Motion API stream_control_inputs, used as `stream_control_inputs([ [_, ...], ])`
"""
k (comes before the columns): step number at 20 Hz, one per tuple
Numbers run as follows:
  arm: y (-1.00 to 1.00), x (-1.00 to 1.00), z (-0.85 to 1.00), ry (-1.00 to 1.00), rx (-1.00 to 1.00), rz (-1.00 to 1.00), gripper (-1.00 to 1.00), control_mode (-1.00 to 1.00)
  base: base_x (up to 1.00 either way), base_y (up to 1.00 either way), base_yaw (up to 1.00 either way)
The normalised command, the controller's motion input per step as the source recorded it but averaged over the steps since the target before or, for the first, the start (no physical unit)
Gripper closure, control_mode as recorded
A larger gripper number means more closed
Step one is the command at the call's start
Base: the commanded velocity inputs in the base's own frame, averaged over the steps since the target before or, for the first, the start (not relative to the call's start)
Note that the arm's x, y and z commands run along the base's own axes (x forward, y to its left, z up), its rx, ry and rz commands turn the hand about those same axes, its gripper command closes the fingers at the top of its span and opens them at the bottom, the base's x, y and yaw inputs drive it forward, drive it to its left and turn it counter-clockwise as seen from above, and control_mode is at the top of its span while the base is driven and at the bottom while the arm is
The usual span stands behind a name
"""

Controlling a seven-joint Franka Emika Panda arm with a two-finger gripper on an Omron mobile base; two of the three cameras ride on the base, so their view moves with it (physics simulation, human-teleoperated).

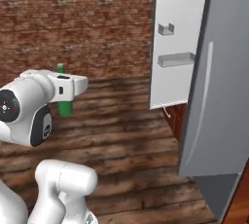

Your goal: Place the beers on the top shelf of the fridge to keep them out of children's reach, and place the kiwi on lower shelves for easy access.

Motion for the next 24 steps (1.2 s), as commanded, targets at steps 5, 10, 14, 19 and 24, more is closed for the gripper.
stream_control_inputs([
  [5,0.00,0.00,0.00,0.00,0.00,0.00,1.00,1.00,0.56,0.34,-0.42],
  [10,0.00,0.00,0.00,0.00,0.00,0.00,1.00,1.00,0.78,0.60,-0.44],
  [14,0.00,0.00,0.00,0.00,0.00,0.00,1.00,1.00,0.84,0.67,-0.42],
  [19,0.00,0.00,0.00,0.00,0.00,0.00,1.00,1.00,0.59,0.33,-0.44],
  [24,0.00,0.00,0.00,0.00,0.00,0.00,1.00,1.00,0.42,0.06,-0.48],
])
